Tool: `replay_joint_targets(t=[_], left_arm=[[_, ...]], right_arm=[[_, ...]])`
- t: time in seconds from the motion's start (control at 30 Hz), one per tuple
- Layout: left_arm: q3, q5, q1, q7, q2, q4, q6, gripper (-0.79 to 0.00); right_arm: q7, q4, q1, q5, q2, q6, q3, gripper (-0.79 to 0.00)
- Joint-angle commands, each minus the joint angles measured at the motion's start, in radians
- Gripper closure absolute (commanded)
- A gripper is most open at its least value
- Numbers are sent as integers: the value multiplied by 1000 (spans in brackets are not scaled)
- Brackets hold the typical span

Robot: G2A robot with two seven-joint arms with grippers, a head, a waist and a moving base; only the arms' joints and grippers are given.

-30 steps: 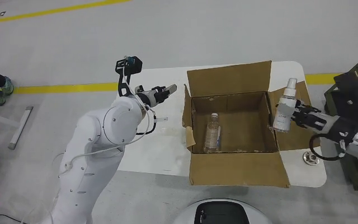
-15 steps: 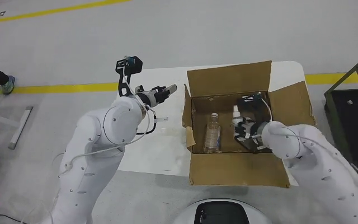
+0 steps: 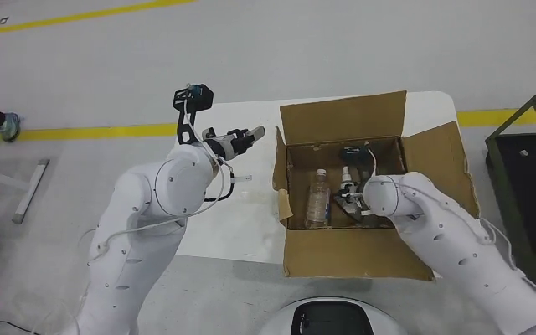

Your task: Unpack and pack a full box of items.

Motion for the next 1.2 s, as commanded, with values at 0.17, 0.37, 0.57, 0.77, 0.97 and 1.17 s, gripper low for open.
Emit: replay_joint_targets(t=[0.17,0.37,0.57,0.77,0.97,1.17], left_arm=[[0,0,0,0,0,0,0,-785],[0,0,0,0,0,0,0,-785],[0,0,0,0,0,0,0,-785],[0,0,0,0,0,0,0,-785],[0,0,0,0,0,0,0,-785],[0,0,0,0,0,0,0,-785]], right_arm=[[-6,38,19,9,-11,-8,-13,-366],[3,14,11,5,-8,-22,18,-536],[13,-119,-30,22,15,-65,142,-369],[63,-420,-177,43,72,-171,531,-252],[145,-536,-342,10,112,-316,974,0],[272,-561,-502,-66,134,-498,1259,0]])
